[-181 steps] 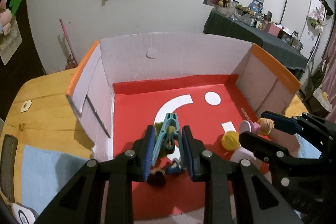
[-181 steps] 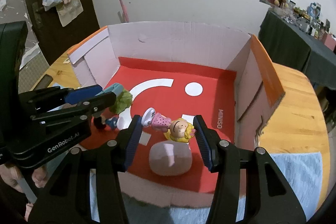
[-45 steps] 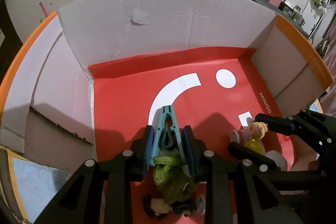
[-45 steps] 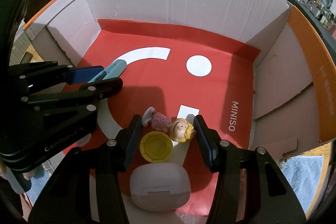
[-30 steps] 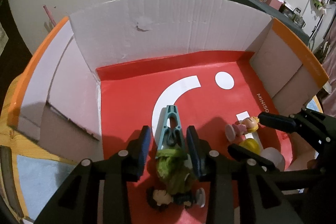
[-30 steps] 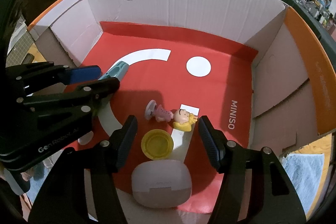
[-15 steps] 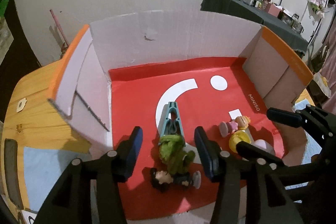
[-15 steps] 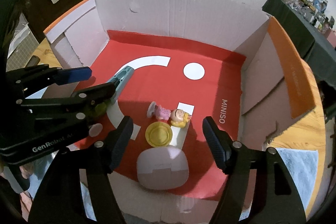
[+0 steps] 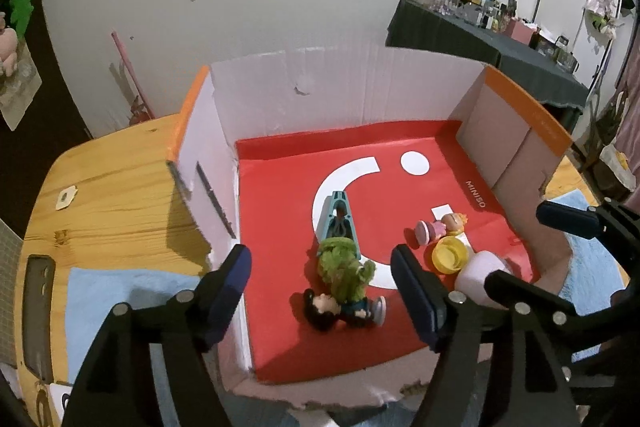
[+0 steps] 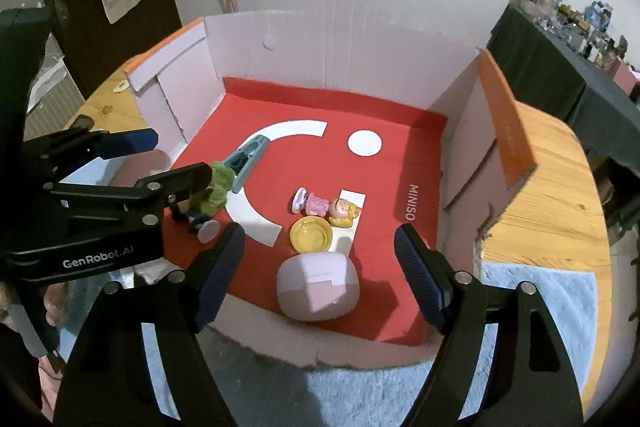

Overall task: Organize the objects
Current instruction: 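Withdraw both open tools from the box back over the rug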

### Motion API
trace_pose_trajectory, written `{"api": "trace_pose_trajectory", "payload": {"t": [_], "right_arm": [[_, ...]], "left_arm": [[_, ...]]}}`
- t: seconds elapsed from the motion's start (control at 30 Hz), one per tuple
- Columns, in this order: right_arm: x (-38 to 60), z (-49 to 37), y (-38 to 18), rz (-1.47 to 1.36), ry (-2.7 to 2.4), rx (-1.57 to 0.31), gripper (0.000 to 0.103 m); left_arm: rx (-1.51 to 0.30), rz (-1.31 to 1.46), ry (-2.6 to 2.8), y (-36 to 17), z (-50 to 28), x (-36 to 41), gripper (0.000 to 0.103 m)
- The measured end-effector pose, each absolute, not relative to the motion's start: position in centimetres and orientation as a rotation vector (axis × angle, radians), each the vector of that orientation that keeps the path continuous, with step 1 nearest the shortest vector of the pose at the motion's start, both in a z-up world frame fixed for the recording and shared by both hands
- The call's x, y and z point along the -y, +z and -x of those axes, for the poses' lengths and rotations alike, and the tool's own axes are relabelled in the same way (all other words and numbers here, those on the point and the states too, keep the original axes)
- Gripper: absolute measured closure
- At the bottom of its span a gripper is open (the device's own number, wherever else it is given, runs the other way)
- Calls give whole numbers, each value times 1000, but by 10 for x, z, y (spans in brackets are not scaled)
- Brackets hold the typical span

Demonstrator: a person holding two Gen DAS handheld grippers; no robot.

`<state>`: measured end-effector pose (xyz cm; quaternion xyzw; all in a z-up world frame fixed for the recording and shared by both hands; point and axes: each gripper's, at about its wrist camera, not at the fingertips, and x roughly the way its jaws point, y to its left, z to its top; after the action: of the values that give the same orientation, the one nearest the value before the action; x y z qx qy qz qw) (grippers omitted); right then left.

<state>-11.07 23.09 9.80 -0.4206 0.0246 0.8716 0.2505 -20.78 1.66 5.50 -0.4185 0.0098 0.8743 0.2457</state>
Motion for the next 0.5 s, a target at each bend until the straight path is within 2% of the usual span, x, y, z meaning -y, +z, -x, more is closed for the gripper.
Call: {"api": "trace_pose_trajectory", "payload": {"t": [0.07, 0.2, 0.27, 0.37, 0.5], "right_arm": [[-226, 107, 101, 1131, 2385, -58, 21], [-218, 101, 103, 1115, 2399, -52, 20], [-214, 97, 104, 1105, 2409, -50, 17], [-209, 92, 107, 1085, 2418, -38, 14], [-202, 87, 108, 1063, 2426, -18, 13]], "left_arm": [[-19, 1130, 2400, 58, 204, -13, 21], [-5, 1108, 2415, 63, 195, -6, 20], [-4, 1102, 2417, 63, 191, -5, 19], [-5, 1090, 2440, 65, 185, -1, 11], [8, 1079, 2445, 65, 177, 4, 11]]}}
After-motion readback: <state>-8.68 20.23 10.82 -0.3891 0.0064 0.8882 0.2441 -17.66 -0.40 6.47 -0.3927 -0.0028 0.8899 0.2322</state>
